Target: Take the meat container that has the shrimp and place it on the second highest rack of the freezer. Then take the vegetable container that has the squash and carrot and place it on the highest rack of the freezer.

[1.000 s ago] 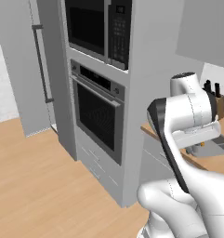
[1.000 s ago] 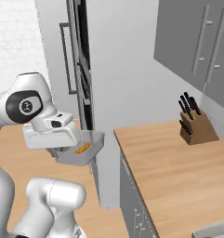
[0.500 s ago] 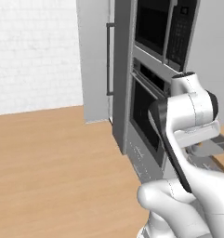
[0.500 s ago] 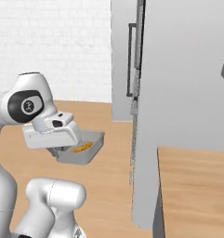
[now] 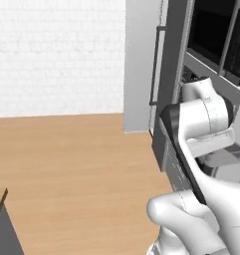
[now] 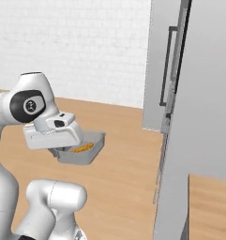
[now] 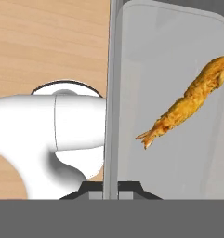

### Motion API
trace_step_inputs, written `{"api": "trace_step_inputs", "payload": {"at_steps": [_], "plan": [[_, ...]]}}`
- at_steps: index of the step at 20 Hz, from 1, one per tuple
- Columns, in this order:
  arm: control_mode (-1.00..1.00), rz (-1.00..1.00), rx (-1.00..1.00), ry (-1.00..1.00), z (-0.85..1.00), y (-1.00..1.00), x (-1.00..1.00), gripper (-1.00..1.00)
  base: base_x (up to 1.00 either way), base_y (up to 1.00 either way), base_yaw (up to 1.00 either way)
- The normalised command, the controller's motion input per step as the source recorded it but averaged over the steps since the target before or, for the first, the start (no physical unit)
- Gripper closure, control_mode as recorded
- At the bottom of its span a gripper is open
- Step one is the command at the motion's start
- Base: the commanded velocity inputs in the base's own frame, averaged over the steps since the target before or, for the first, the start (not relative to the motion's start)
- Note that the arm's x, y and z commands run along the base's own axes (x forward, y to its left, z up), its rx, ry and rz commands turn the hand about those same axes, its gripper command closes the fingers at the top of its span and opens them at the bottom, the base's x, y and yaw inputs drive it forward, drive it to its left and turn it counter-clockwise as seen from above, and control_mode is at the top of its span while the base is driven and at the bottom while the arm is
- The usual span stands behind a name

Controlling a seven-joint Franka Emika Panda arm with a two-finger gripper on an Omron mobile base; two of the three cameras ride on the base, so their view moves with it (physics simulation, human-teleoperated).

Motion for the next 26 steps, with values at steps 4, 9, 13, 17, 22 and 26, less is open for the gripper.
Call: {"api": "trace_step_inputs", "payload": {"at_steps": [4, 9, 13, 17, 22, 26], "plan": [[1.00, 0.00, 0.00, 0.00, 0.00, 0.00, 0.00, 1.00, 0.67, 0.24, 0.20], [1.00, 0.00, 0.00, 0.00, 0.00, 0.00, 0.00, 1.00, 0.92, 0.34, 0.09], [1.00, 0.00, 0.00, 0.00, 0.00, 0.00, 0.00, 1.00, 0.88, 0.43, 0.03], [1.00, 0.00, 0.00, 0.00, 0.00, 0.00, 0.00, 1.00, 0.93, 0.52, 0.00], [1.00, 0.00, 0.00, 0.00, 0.00, 0.00, 0.00, 1.00, 0.83, 0.57, 0.00], [1.00, 0.00, 0.00, 0.00, 0.00, 0.00, 0.00, 1.00, 0.92, 0.59, 0.00]]}}
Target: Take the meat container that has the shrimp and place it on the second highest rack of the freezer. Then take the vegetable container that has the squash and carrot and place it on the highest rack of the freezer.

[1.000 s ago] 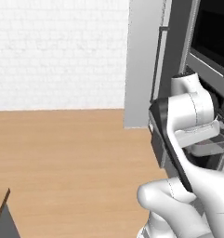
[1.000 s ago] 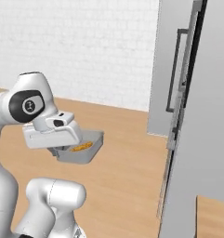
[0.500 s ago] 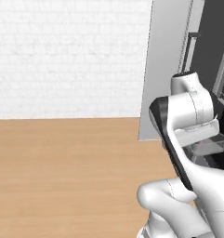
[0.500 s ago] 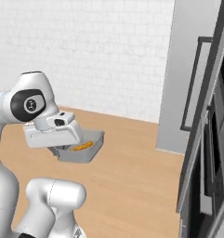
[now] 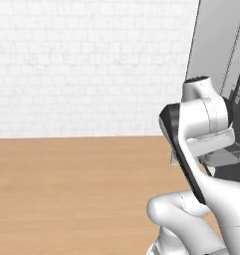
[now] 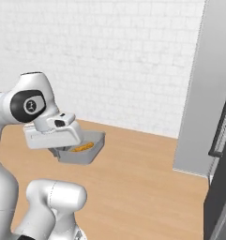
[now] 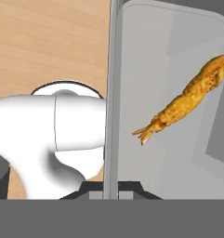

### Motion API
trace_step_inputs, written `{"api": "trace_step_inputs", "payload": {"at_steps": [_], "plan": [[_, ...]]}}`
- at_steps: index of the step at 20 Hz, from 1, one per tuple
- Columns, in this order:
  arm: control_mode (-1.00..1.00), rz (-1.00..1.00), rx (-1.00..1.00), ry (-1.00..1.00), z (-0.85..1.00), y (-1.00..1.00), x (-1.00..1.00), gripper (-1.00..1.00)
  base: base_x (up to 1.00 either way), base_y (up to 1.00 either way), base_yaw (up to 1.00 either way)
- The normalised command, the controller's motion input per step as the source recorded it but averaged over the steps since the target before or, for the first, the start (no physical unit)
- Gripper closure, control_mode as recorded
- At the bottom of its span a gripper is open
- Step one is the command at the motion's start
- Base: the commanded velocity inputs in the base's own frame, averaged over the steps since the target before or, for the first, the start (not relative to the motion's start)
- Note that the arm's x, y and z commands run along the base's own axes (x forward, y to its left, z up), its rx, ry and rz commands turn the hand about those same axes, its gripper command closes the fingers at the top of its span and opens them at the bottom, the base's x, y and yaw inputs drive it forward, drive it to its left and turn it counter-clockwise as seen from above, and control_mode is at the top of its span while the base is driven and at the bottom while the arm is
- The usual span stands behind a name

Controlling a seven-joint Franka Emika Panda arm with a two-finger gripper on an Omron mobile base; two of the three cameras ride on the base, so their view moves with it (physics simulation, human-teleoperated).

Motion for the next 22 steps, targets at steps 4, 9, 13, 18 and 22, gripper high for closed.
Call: {"api": "trace_step_inputs", "payload": {"at_steps": [4, 9, 13, 18, 22], "plan": [[1.00, 0.00, 0.00, 0.00, 0.00, 0.00, 0.00, 1.00, 0.74, 0.48, 0.00], [1.00, 0.00, 0.00, 0.00, 0.00, 0.00, 0.00, 1.00, 0.73, 0.38, -0.11], [1.00, 0.00, 0.00, 0.00, 0.00, 0.00, 0.00, 1.00, 0.77, 0.40, -0.45], [1.00, 0.00, 0.00, 0.00, 0.00, 0.00, 0.00, 1.00, 0.92, 0.46, -0.52], [1.00, 0.00, 0.00, 0.00, 0.00, 0.00, 0.00, 1.00, 0.84, 0.45, -0.56]]}}
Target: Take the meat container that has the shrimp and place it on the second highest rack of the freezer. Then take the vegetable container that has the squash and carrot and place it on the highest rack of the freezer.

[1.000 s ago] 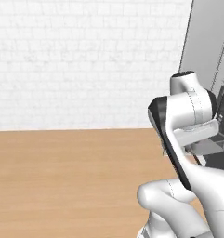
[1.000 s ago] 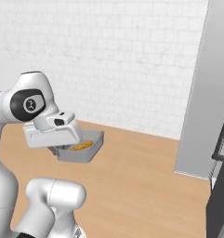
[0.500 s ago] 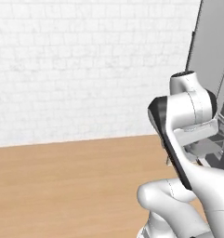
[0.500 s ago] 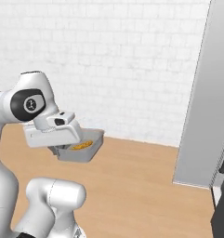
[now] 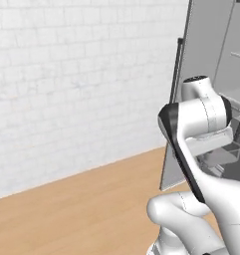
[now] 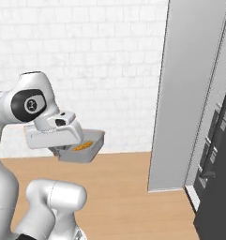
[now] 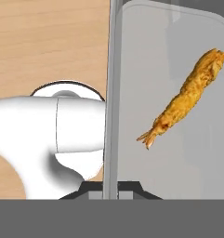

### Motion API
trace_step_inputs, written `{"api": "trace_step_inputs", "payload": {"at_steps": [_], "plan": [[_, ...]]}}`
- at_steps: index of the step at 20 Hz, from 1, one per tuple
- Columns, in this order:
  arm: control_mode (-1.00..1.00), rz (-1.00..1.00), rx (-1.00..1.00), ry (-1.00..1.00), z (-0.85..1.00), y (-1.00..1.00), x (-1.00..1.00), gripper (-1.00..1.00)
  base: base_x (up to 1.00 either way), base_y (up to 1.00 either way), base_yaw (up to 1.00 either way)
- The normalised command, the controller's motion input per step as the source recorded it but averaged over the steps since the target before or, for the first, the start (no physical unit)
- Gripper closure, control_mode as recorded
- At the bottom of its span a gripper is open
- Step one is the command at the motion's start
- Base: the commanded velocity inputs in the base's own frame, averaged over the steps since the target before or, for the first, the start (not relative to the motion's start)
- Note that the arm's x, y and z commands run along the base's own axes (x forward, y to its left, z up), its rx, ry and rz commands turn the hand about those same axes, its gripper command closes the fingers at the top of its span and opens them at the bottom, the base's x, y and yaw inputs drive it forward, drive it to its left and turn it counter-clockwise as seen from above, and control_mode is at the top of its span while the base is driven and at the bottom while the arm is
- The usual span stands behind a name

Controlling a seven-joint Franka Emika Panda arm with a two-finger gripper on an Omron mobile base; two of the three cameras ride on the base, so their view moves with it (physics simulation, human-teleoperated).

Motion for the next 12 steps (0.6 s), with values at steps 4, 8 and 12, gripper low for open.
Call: {"api": "trace_step_inputs", "payload": {"at_steps": [4, 8, 12], "plan": [[1.00, 0.00, 0.00, 0.00, 0.00, 0.00, 0.00, 1.00, 0.77, 0.42, -0.56], [1.00, 0.00, 0.00, 0.00, 0.00, 0.00, 0.00, 1.00, 0.69, 0.34, -0.58], [1.00, 0.00, 0.00, 0.00, 0.00, 0.00, 0.00, 1.00, 0.59, 0.24, -0.59]]}}
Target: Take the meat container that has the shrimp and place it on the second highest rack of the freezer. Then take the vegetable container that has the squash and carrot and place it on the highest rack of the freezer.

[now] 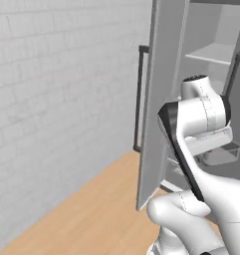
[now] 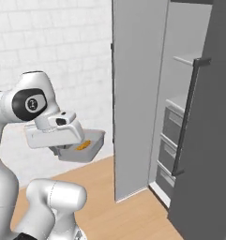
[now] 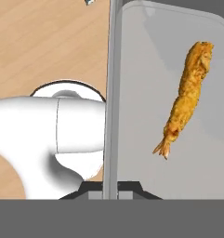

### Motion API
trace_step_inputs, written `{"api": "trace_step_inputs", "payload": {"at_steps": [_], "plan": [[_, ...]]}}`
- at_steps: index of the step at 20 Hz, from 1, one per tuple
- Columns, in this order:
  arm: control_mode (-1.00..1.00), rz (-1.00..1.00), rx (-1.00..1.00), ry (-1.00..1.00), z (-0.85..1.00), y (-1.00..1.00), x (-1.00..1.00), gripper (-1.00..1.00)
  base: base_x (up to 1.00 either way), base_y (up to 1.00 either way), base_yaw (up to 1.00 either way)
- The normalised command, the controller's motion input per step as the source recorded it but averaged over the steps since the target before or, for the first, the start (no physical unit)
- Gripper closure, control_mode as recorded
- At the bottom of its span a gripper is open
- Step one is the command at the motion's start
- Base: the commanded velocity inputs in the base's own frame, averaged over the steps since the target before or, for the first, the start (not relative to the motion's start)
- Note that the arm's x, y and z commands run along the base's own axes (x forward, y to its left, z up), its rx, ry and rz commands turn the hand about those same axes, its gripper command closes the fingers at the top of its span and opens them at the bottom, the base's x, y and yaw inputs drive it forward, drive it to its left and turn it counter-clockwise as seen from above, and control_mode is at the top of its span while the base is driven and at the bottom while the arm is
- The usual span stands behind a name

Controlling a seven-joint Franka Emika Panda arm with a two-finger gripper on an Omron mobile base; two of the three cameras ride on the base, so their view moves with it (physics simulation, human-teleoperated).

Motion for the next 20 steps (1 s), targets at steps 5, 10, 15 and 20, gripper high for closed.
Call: {"api": "trace_step_inputs", "payload": {"at_steps": [5, 10, 15, 20], "plan": [[1.00, 0.00, 0.00, 0.00, 0.00, 0.00, 0.00, 1.00, 0.55, 0.22, -0.60], [1.00, 0.00, 0.00, 0.00, 0.00, 0.00, 0.00, 1.00, 0.66, 0.36, -0.52], [1.00, 0.00, 0.00, 0.00, 0.00, 0.00, 0.00, 1.00, 0.68, 0.37, -0.45], [1.00, 0.00, 0.00, 0.00, 0.00, 0.00, 0.00, 1.00, 0.67, 0.37, -0.44]]}}
